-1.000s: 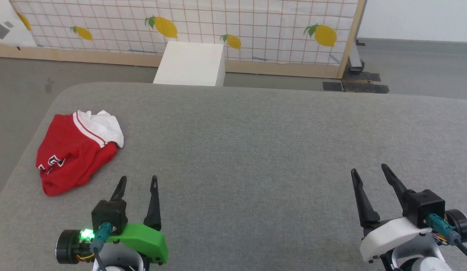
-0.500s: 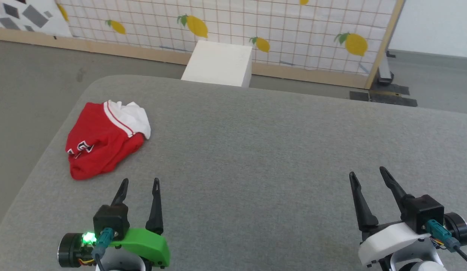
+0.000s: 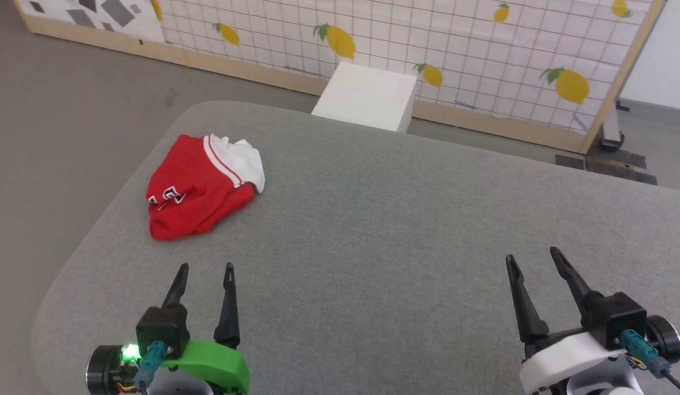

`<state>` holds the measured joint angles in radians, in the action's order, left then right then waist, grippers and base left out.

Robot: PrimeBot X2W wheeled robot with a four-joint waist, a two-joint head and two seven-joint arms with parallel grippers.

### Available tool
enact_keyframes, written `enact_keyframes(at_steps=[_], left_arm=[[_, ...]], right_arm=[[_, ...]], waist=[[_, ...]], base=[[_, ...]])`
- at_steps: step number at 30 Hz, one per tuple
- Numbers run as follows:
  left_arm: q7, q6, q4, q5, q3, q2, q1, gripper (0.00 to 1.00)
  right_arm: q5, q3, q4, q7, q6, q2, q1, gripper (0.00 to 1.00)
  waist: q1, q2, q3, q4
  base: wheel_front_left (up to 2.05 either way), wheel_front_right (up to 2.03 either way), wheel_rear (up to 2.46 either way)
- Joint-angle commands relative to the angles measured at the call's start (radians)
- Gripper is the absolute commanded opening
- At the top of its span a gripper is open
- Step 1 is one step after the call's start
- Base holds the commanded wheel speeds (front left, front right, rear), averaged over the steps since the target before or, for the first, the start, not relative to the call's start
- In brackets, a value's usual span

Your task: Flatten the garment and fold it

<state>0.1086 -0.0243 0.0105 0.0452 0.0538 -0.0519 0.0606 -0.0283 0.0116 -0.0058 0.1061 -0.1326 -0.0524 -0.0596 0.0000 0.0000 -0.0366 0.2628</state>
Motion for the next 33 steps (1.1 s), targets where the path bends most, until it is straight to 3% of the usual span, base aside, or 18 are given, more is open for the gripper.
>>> enact_keyframes(at_steps=[1, 33], left_arm=[[0.011, -0.006, 0.006, 0.009, 0.006, 0.001, 0.013, 1.0], [0.076, -0.03, 0.011, 0.049, 0.042, 0.001, 0.041, 1.0]], right_arm=[[-0.012, 0.002, -0.006, 0.013, 0.001, 0.001, -0.014, 1.0], [-0.028, 0.018, -0.003, 0.079, 0.001, 0.002, -0.044, 1.0]], waist=[[0.0, 0.0, -0.005, 0.02], [0.0, 0.0, -0.011, 0.179]], base=[[0.0, 0.0, 0.0], [0.0, 0.0, 0.0]])
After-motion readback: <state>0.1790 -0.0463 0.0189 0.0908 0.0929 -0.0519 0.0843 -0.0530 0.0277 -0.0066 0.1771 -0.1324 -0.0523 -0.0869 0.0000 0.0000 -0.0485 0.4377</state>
